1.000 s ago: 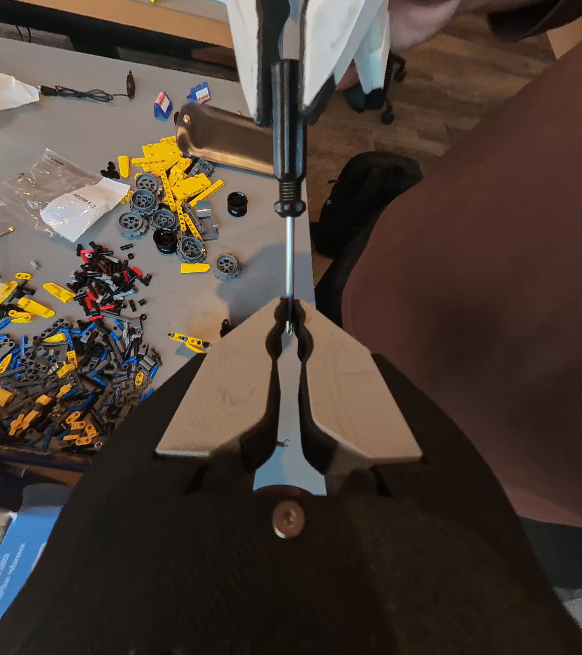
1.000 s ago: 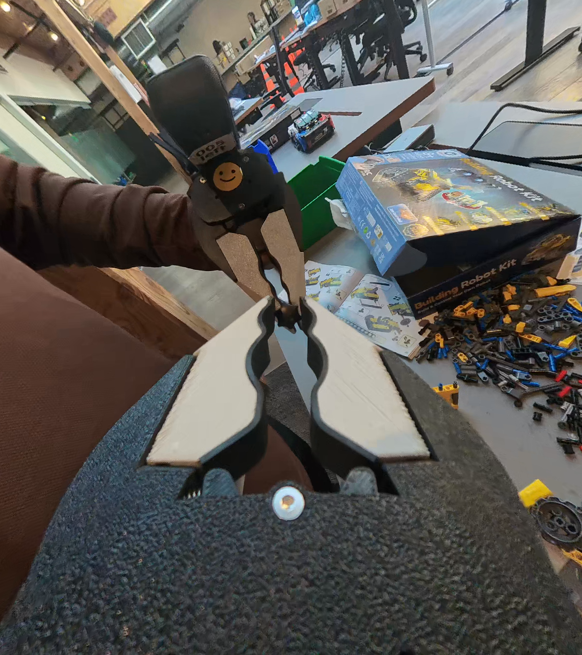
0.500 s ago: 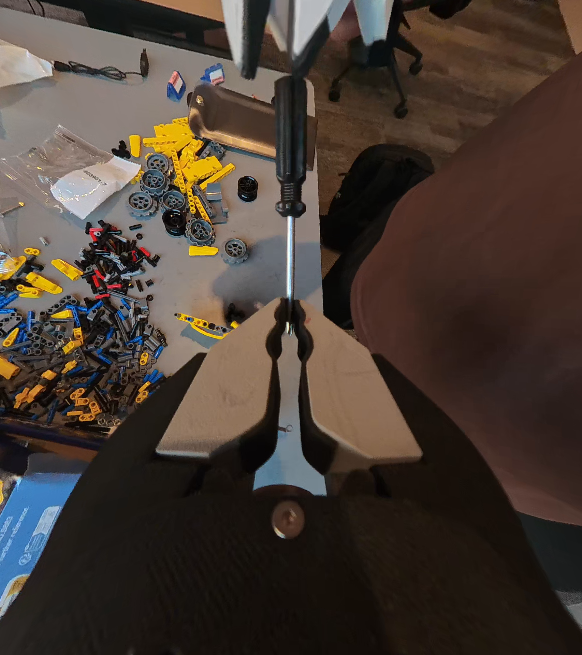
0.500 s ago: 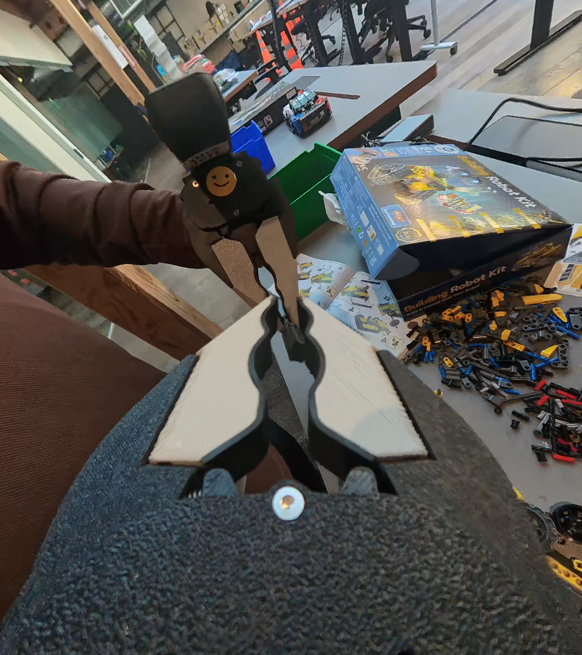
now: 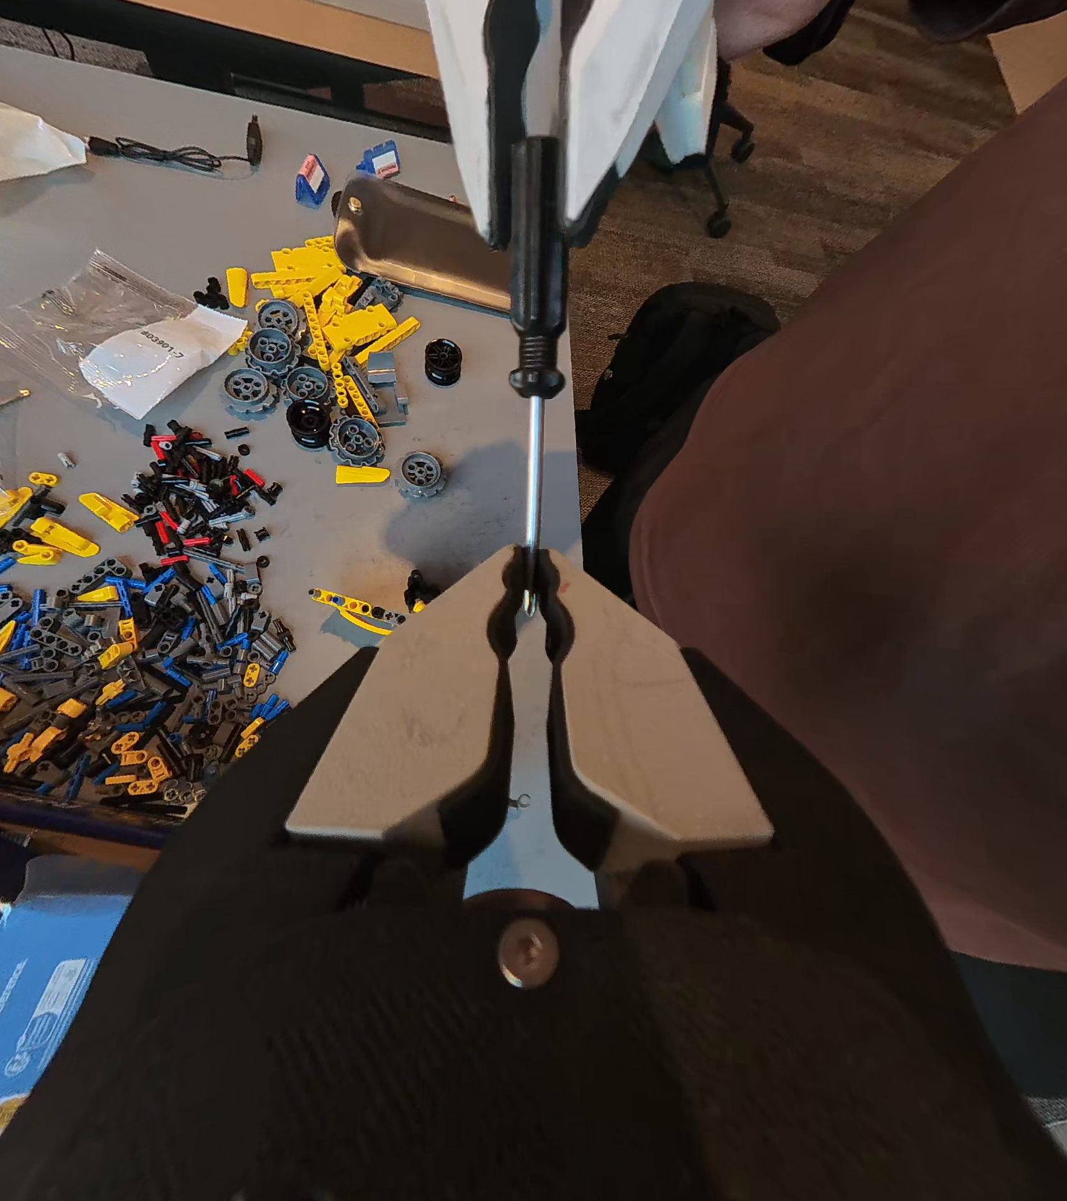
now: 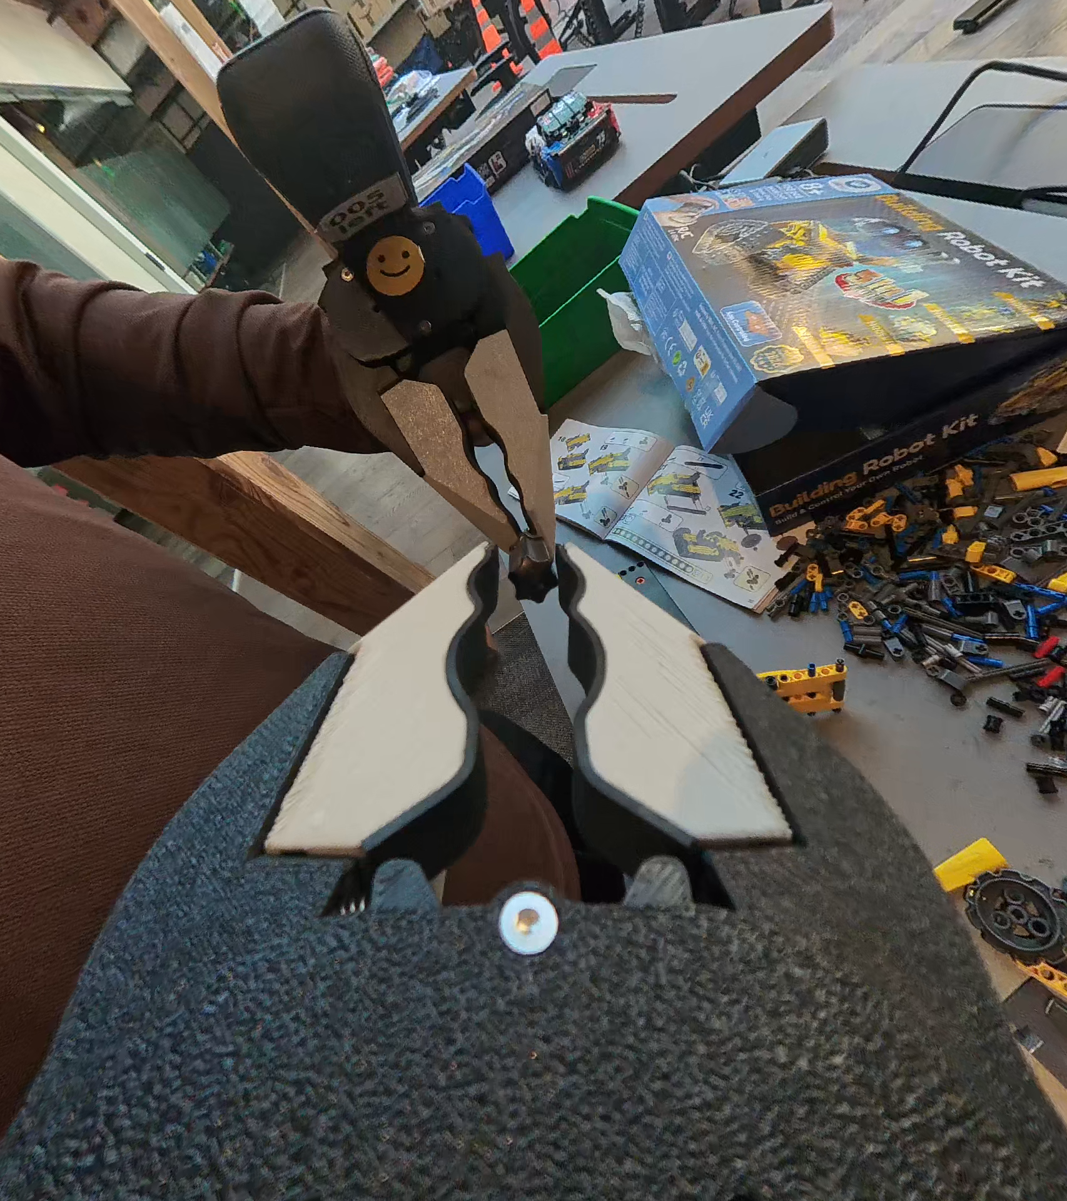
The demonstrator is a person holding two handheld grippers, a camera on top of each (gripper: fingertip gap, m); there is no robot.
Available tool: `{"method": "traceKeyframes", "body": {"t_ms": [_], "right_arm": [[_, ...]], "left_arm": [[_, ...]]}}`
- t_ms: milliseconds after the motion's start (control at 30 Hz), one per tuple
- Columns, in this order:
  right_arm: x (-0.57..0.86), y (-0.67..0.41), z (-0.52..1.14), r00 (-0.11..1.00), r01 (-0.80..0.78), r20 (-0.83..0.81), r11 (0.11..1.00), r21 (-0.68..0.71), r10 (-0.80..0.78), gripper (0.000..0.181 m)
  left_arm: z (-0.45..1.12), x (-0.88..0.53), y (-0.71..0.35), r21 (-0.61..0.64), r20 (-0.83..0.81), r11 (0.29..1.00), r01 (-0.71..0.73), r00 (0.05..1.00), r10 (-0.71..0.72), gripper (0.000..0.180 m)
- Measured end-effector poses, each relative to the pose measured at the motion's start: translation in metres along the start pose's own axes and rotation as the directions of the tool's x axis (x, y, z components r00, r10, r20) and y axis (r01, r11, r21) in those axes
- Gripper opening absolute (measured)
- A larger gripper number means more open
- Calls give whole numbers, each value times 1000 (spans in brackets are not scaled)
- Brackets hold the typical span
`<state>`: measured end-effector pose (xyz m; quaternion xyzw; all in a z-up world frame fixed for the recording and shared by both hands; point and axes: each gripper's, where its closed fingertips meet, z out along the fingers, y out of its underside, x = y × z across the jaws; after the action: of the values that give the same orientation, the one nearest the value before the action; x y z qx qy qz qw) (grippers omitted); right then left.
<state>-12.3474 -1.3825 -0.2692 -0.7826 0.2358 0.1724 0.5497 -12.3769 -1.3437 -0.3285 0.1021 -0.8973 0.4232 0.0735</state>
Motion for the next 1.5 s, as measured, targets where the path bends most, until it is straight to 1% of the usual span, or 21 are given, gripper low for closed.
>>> {"method": "traceKeyframes", "body": {"t_ms": [33,167,267,333,467,600,767,800,1000,1233,1300,1400,1500], "right_arm": [[0,0,0,1000,5,-3,1000,2,-5,13],[2,1,0,1000,0,-13,1000,2,0,13],[-1,1,1,1000,-7,-1,1000,9,7,13],[-2,5,3,1000,-12,6,1000,-10,12,17],[-4,8,8,1000,-4,13,1000,-26,4,15],[-3,8,11,1000,-19,17,999,-27,19,20],[-2,5,9,1000,-16,17,1000,-17,16,16],[-2,6,9,1000,-10,16,1000,-20,10,13],[-4,7,11,1000,-8,20,1000,-23,8,16],[-2,10,11,1000,-7,5,1000,-30,7,13],[-3,12,11,1000,-21,12,999,-37,21,17],[-3,14,12,1000,-11,5,999,-35,11,13],[-3,14,12,1000,0,2,1000,-30,0,13]], "left_arm": [[0,0,0,0,0,1000,1,1000,-1,2],[1,-3,1,11,1,1000,14,1000,-14,2],[-1,3,1,24,-40,1000,12,999,-11,2],[-2,5,0,24,-44,1000,6,999,-5,2],[-3,2,-1,30,-36,1000,6,999,-5,1],[-3,3,0,28,-32,1000,6,999,-5,2],[-2,4,2,18,-31,1000,4,999,-3,1],[-2,3,2,16,-31,1000,5,1000,-5,2],[-2,4,3,14,-31,1000,2,1000,-2,2],[-1,3,3,20,-20,1000,0,1000,0,1],[-1,3,1,27,-15,1000,-2,1000,2,2],[0,3,1,19,-12,1000,-12,1000,12,2],[1,3,1,12,-4,1000,-7,1000,7,2]]}}
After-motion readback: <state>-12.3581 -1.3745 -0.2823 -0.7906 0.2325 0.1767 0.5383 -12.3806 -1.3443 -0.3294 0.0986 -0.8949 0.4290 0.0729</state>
